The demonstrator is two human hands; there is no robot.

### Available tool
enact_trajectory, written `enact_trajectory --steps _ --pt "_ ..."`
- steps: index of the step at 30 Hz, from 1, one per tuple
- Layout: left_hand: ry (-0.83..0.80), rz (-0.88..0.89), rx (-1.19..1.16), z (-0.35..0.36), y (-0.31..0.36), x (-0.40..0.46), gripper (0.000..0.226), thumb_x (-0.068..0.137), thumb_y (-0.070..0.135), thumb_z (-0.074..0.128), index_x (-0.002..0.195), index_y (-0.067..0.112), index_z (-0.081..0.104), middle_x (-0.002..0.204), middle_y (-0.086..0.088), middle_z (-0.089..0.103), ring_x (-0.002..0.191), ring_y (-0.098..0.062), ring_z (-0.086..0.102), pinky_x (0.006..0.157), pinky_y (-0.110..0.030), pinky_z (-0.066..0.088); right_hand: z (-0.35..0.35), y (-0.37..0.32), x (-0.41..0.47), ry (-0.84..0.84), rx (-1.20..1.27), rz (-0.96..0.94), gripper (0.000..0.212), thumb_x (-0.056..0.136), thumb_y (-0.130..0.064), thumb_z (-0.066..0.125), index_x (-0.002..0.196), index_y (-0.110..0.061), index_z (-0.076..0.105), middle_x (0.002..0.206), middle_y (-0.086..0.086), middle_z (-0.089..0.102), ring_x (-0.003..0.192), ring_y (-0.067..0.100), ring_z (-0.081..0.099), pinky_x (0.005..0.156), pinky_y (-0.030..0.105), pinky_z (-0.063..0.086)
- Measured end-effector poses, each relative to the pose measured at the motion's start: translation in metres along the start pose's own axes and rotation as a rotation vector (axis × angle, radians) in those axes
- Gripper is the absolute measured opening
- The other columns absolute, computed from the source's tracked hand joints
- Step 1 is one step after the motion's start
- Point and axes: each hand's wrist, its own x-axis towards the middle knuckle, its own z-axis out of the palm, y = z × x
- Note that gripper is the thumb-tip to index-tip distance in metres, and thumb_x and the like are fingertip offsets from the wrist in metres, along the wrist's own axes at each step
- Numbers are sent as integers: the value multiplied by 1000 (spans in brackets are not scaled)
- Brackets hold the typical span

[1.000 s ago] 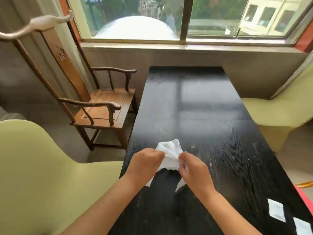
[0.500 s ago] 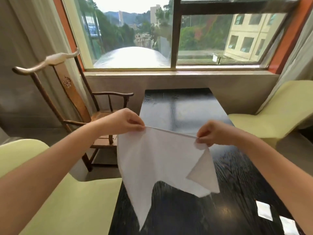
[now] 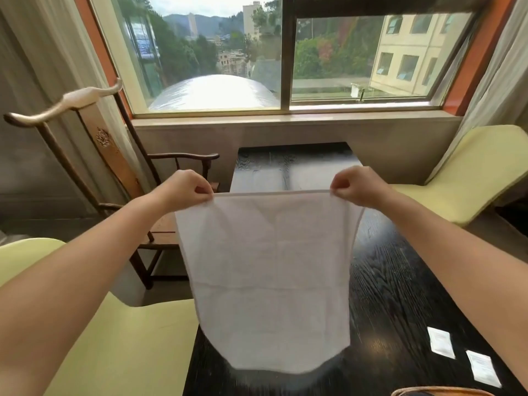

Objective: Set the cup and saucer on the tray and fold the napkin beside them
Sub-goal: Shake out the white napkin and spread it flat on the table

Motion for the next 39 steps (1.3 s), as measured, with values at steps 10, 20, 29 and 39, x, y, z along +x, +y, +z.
enact_trajectory --steps 10,20,29,39 --pt "669 255 112 5 -12 -12 14 88 9 60 90 -1 69 84 -18 69 79 -30 63 72 -33 48 6 -2 15 648 -52 -179 13 82 -12 59 78 -8 70 72 12 67 66 30 61 69 48 52" --pt "261 97 46 207 -67 -145 26 87 24 53 81 7 70 80 -10 70 73 -26 65 66 -33 54 203 45 -146 204 -126 -156 20 64 7 69 70 -12 66 68 4 63 61 28 58 63 37 44" --pt "-122 -9 -48 351 -85 -246 10 69 1 75 70 7 68 71 -6 66 62 -26 61 51 -29 46 339 67 -272 -251 -155 57 23 59 10 69 68 -10 63 66 5 59 58 25 53 53 32 43" --pt "-150 -121 -183 377 -71 -330 29 85 24 46 83 6 68 82 -4 64 81 -14 52 57 -30 52 344 61 -341 -244 -64 167 21 64 12 67 73 -6 62 73 8 59 66 24 54 55 35 49"
